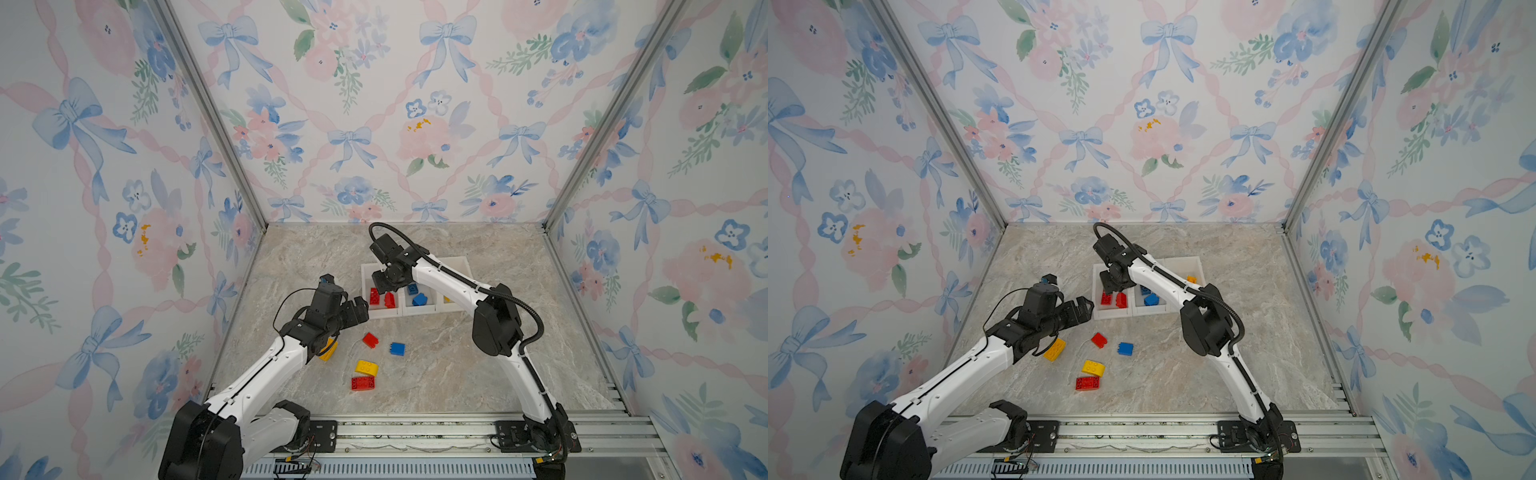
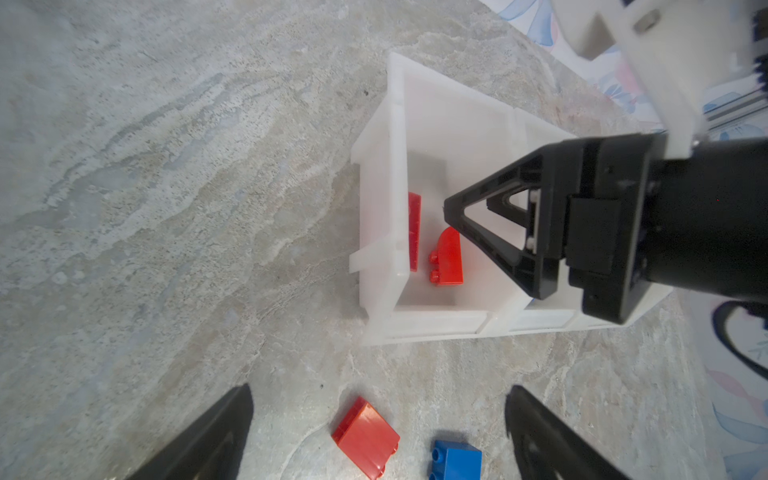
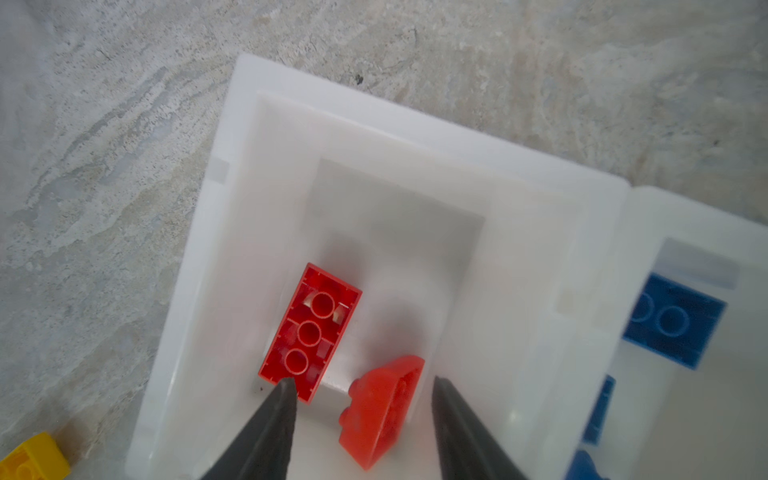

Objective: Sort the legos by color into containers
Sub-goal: 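Open the right gripper to drop the red brick into the compartment, then lower the left gripper onto a red tall brick and close while the right withdraws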

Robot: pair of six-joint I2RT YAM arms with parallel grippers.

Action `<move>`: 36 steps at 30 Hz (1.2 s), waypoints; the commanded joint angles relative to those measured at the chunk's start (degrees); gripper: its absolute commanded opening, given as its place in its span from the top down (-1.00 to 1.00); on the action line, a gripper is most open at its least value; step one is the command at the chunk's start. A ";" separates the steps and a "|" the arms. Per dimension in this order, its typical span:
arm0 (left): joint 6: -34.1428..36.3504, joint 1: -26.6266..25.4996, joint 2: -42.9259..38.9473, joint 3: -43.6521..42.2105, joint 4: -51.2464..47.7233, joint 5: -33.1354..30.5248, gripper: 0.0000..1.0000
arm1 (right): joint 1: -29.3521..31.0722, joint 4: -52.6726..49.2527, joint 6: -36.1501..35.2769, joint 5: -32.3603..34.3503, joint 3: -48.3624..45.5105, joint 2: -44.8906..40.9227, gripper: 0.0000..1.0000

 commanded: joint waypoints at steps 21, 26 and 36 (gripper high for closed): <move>-12.29 -5.31 3.83 1.22 -5.90 -3.28 -0.69 | -3.38 1.20 3.77 -3.50 -31.97 -30.45 -0.45; -18.28 -9.31 4.68 -0.09 -7.16 -4.22 -0.63 | -6.11 0.80 3.25 -4.64 -38.45 -36.72 -0.46; -23.42 -13.27 7.59 0.87 -9.81 -6.29 -0.53 | -10.97 -0.15 2.08 -6.50 -48.19 -46.40 -0.49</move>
